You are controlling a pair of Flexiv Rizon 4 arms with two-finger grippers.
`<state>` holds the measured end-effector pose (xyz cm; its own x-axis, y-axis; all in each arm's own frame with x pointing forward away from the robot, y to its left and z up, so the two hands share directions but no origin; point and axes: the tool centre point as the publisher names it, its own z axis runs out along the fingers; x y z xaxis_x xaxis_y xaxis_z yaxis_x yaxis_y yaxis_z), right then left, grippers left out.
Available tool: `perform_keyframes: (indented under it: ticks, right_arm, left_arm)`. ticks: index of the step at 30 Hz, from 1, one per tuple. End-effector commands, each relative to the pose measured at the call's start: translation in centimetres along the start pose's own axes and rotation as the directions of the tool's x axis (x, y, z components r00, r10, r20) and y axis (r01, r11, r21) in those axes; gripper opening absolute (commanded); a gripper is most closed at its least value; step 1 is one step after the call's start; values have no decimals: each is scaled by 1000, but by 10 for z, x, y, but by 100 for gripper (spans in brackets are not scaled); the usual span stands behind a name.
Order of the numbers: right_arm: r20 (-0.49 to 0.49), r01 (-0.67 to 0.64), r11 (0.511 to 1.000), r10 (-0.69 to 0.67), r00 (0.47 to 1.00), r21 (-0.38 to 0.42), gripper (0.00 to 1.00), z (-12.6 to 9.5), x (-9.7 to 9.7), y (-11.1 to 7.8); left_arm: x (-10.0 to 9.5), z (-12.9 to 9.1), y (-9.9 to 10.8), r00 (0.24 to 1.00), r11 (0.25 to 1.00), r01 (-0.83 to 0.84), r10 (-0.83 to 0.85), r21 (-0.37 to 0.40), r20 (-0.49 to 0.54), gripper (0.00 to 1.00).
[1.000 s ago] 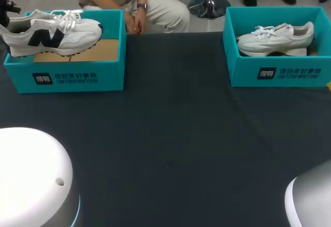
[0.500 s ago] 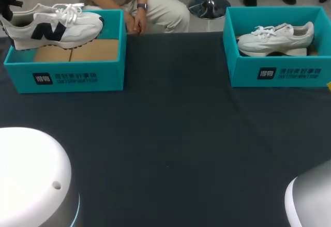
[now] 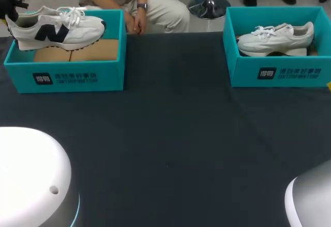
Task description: Take the shoe out of the shoebox, open the shoe tongue, remove and reinsert the insole, then place the shoe into the shoebox
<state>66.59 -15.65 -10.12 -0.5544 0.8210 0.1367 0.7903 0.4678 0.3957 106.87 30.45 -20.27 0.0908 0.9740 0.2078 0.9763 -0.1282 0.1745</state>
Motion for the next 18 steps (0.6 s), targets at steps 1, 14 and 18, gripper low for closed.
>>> perform_keyframes:
  ticks: [1,14,18]
  right_arm:
    - [-3,-1,1000,1,1000,8,100,-1,-1,3]
    - [-3,-1,1000,1,1000,8,100,-1,-1,3]
    - [-3,-1,1000,1,1000,8,100,-1,-1,3]
  left_arm:
    - [0,0,-1,1000,1000,-5,5,-4,2,0]
    - [-14,39,-4,1000,999,-11,11,40,5,0]
    - [-18,50,-5,1000,999,-15,14,45,9,0]
